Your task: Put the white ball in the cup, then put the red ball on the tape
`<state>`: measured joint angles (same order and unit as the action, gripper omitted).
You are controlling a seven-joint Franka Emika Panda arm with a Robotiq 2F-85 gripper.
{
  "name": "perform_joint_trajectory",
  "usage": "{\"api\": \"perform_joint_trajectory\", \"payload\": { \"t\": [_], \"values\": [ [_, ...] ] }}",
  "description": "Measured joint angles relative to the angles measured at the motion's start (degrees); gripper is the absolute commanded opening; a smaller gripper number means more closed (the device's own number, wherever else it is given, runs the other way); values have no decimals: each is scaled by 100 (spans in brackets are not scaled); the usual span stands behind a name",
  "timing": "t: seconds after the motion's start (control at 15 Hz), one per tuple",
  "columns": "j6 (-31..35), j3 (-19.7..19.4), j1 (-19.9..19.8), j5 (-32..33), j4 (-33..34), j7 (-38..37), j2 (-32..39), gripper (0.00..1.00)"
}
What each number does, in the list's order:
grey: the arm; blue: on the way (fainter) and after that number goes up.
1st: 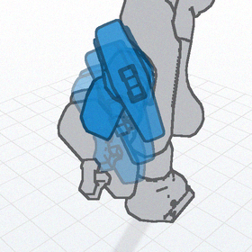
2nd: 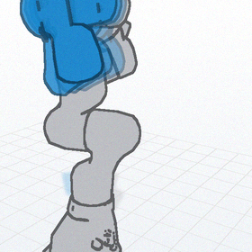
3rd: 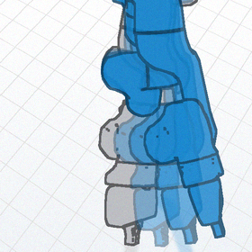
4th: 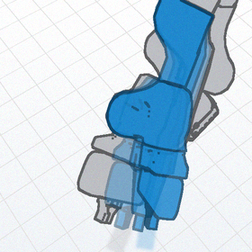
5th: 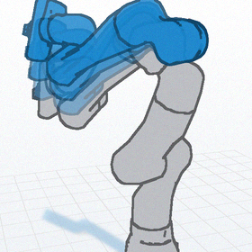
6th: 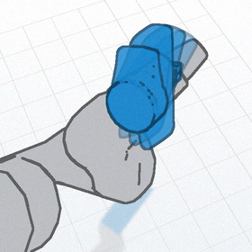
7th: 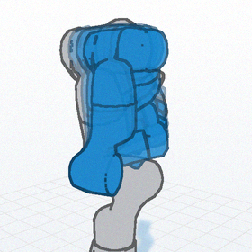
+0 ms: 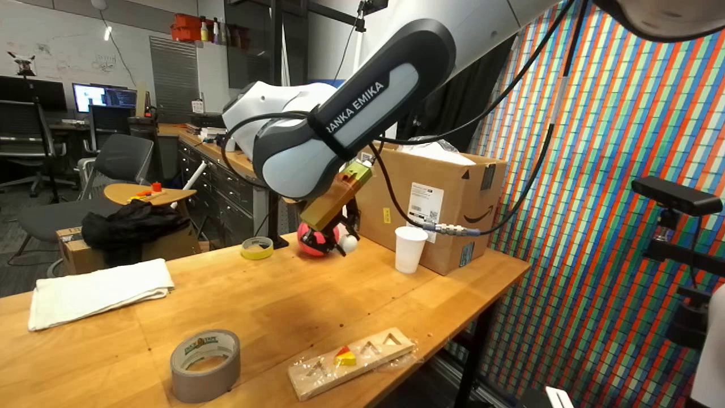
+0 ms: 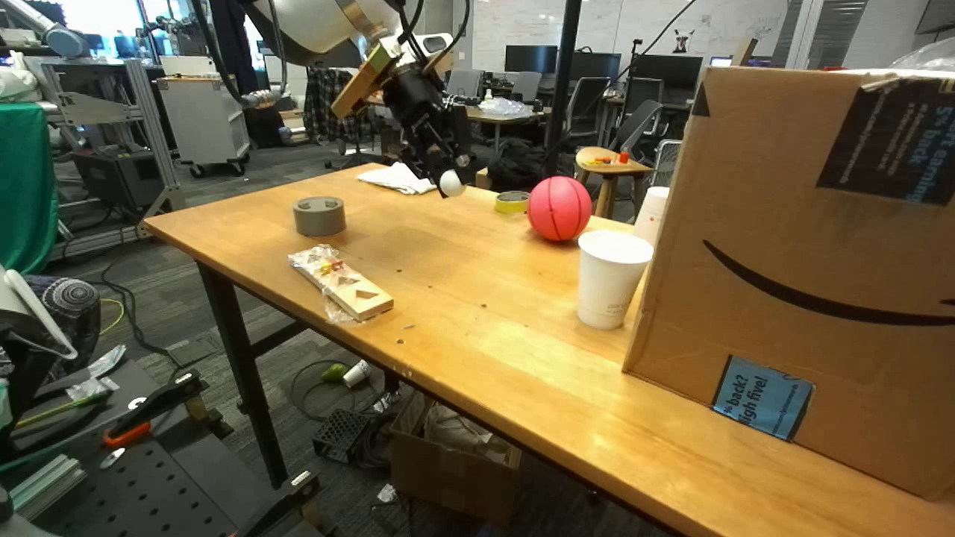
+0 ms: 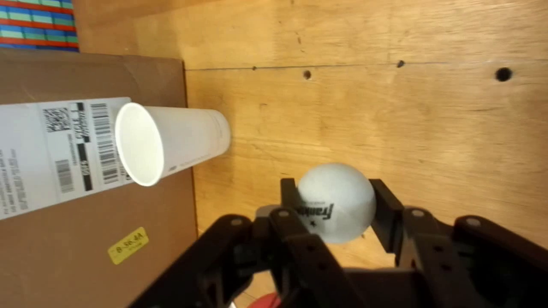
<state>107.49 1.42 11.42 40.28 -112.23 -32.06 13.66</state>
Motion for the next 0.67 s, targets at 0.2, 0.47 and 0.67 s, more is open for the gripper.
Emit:
{"api": "perform_joint_trajectory", "payload": {
  "t": [0.2,0.47,0.67],
  "values": [
    [-420,-126,-98,371,205,-313,176,19],
    [-498,-233,-215,854,365,-1012,365,19],
    [-513,-258,-270,1134,402,-1568,429,19]
  ]
}}
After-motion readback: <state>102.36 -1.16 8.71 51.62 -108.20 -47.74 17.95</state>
